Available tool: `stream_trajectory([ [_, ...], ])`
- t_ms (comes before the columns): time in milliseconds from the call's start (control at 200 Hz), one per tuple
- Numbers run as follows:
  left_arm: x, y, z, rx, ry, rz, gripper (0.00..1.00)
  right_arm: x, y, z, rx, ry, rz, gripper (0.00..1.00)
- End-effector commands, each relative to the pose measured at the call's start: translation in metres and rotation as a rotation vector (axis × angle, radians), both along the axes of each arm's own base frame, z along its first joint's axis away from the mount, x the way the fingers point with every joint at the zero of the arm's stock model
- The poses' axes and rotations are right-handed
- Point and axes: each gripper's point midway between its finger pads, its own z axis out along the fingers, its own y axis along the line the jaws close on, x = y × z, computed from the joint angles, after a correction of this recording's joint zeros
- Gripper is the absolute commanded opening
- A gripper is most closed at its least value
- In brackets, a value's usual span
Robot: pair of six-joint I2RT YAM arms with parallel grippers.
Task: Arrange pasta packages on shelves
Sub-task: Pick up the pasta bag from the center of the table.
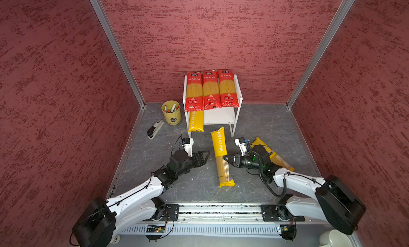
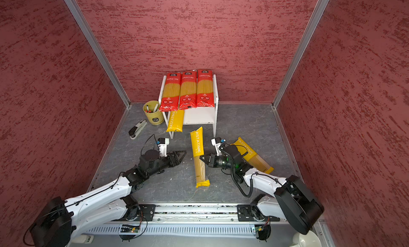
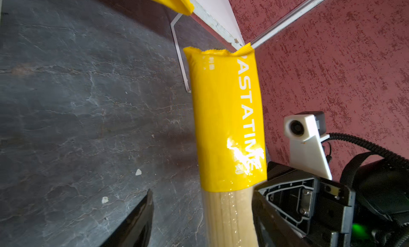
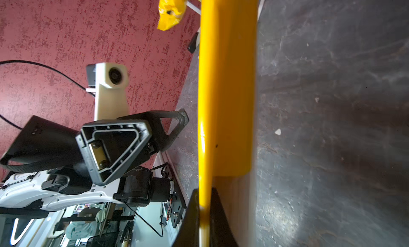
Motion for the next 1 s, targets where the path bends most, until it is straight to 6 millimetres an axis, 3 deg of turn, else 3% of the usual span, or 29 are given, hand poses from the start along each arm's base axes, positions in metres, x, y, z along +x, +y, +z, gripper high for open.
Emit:
stream_trajectory([
  [0,-0.003,-0.009,0.016,-0.081,-0.034,-0.076,0.75,0.017,0.007,0.077,0.117,-0.226,0.017,0.00],
  [276,0.014,-0.015,0.026,-0.227,-0.042,-0.086,0.86,0.064,0.028,0.133,0.301,-0.296,0.026,0.00],
  [461,0.033,-0.012,0.028,-0.264,-0.031,-0.063,0.92,0.114,0.027,0.138,0.405,-0.217,-0.028,0.00],
  [566,0.043,-0.014,0.020,-0.252,-0.004,-0.056,0.92,0.143,0.017,0.116,0.442,-0.067,-0.093,0.00],
  [651,0.049,-0.019,0.012,-0.261,0.030,-0.056,0.91,0.146,0.015,0.106,0.485,0.007,-0.104,0.00],
  [807,0.058,-0.026,-0.001,-0.283,0.078,-0.058,0.89,0.156,0.017,0.066,0.389,0.182,-0.162,0.00],
  [997,0.061,-0.037,-0.003,-0.305,0.090,-0.081,0.84,0.158,0.012,0.060,0.343,0.220,-0.210,0.00],
])
